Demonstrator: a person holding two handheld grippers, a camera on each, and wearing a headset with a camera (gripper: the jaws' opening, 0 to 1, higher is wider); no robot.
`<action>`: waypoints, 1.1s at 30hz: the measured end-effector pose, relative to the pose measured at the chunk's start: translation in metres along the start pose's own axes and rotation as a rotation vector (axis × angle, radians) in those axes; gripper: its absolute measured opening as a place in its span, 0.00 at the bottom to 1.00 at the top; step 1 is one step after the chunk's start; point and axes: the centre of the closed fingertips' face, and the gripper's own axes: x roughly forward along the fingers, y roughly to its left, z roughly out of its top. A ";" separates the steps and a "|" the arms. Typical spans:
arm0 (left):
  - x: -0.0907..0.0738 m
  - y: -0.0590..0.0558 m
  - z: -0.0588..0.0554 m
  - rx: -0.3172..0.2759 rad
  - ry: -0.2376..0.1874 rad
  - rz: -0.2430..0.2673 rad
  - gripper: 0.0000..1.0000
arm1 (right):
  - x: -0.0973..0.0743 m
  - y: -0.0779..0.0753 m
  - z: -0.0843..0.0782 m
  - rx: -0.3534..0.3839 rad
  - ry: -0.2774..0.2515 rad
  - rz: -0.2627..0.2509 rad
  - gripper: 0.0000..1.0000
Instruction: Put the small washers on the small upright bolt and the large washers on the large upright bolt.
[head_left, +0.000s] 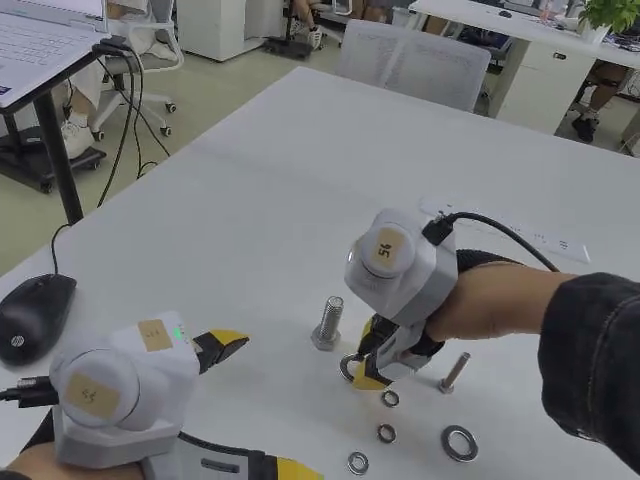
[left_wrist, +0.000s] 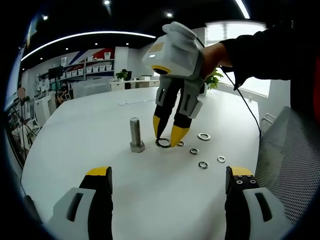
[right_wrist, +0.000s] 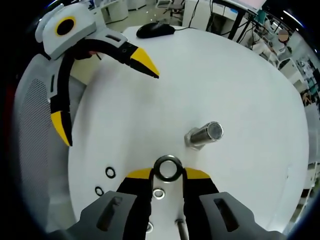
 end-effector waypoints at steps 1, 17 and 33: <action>-0.001 0.002 0.001 0.000 -0.008 0.008 0.94 | -0.002 -0.001 0.000 0.003 0.000 -0.005 0.24; -0.003 0.005 0.008 0.009 -0.042 0.066 0.94 | -0.026 -0.003 0.009 0.010 -0.027 -0.044 0.24; -0.007 0.009 0.012 0.018 -0.068 0.098 0.93 | -0.061 -0.011 0.020 -0.024 -0.040 -0.094 0.24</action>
